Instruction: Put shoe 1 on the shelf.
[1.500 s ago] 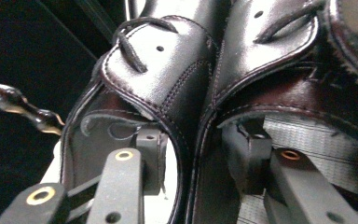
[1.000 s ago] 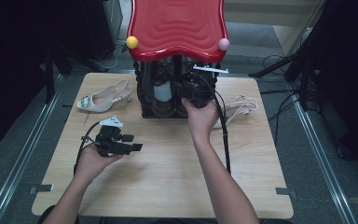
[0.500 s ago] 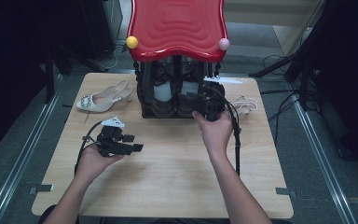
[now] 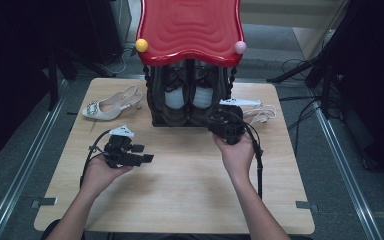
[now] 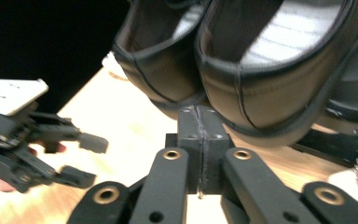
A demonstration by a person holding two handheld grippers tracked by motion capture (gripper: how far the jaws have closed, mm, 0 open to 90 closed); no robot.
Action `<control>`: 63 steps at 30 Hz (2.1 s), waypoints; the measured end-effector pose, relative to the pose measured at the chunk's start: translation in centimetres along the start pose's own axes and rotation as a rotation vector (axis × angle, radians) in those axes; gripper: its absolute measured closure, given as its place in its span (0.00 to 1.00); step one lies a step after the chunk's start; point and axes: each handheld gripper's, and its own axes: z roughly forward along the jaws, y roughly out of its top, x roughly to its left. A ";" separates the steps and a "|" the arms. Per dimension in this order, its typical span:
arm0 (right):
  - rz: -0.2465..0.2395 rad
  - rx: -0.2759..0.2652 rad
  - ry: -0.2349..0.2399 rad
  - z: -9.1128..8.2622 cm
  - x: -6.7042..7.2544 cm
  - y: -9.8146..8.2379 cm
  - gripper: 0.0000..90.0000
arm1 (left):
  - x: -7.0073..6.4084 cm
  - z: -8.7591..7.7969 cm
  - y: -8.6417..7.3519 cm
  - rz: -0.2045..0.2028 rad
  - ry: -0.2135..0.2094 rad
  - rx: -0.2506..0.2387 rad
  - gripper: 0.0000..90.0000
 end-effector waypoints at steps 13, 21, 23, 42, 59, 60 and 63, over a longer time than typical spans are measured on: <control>0.037 0.014 -0.015 2.1 -1.4 -0.2 1.00 | 0.0 0.1 0.0 0.009 -0.002 0.010 0.43; 0.032 0.009 -0.030 2.1 -1.6 0.4 1.00 | -0.1 0.2 0.0 0.014 -0.002 0.011 0.43; 0.038 0.009 -0.041 2.1 -1.8 0.7 1.00 | 0.0 0.1 0.0 0.014 -0.001 0.013 0.43; 0.062 -0.017 -0.115 2.2 -3.9 2.9 1.00 | 0.0 0.2 0.0 0.016 -0.004 0.018 0.43; 0.107 -0.005 -0.156 2.1 -6.2 2.5 1.00 | 0.0 0.2 0.0 0.012 -0.008 0.017 0.43; 0.112 -0.014 -0.144 2.0 -6.1 2.4 1.00 | 0.0 0.2 0.0 0.011 -0.003 0.015 0.43; 0.093 -0.011 -0.127 1.7 -5.5 2.3 1.00 | 0.0 0.3 0.0 0.012 -0.002 0.017 0.43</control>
